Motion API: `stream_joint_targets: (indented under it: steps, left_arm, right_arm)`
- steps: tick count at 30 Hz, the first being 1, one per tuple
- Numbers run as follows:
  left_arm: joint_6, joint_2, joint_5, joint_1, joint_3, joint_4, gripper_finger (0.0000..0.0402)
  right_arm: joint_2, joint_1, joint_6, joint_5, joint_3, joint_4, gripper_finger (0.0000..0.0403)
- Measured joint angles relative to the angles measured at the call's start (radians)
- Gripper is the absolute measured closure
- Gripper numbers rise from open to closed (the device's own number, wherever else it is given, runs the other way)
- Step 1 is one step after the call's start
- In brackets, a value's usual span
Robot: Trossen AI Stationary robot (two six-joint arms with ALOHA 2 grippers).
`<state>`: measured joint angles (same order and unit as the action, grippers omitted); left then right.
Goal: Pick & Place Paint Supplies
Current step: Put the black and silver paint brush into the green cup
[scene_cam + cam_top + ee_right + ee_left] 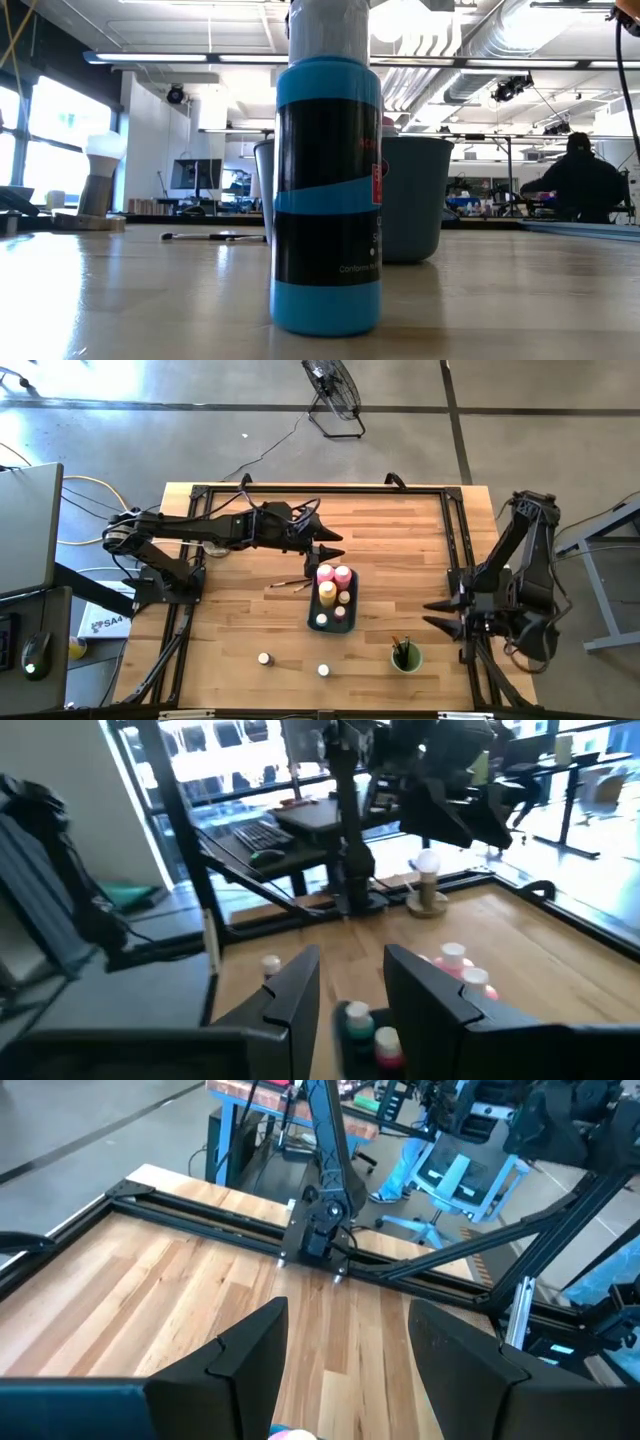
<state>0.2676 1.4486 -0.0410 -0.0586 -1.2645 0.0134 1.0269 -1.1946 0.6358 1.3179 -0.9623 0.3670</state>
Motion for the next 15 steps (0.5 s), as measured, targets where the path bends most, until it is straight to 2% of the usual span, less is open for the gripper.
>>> stream_joint_targets:
  steps: [4,8,11,15]
  left_arm:
    - [0.000,-0.002,0.025,0.000,0.000,-0.007,0.0197]
    - [0.000,-0.001,0.068,0.000,0.000,-0.004,0.0197]
    - [-0.021,-0.001,0.062,0.000,0.000,-0.002,0.0197]
    - [-0.105,-0.001,0.024,0.000,0.000,0.010,0.0197]
  right_arm:
    - [-0.014,0.000,-0.078,0.017,0.000,-0.107,0.0295]
    - [-0.015,0.000,-0.141,0.147,0.000,-0.221,0.0295]
    - [-0.015,0.007,-0.146,0.248,0.000,-0.305,0.0295]
    - [-0.025,0.067,-0.145,0.251,0.000,-0.361,0.0295]
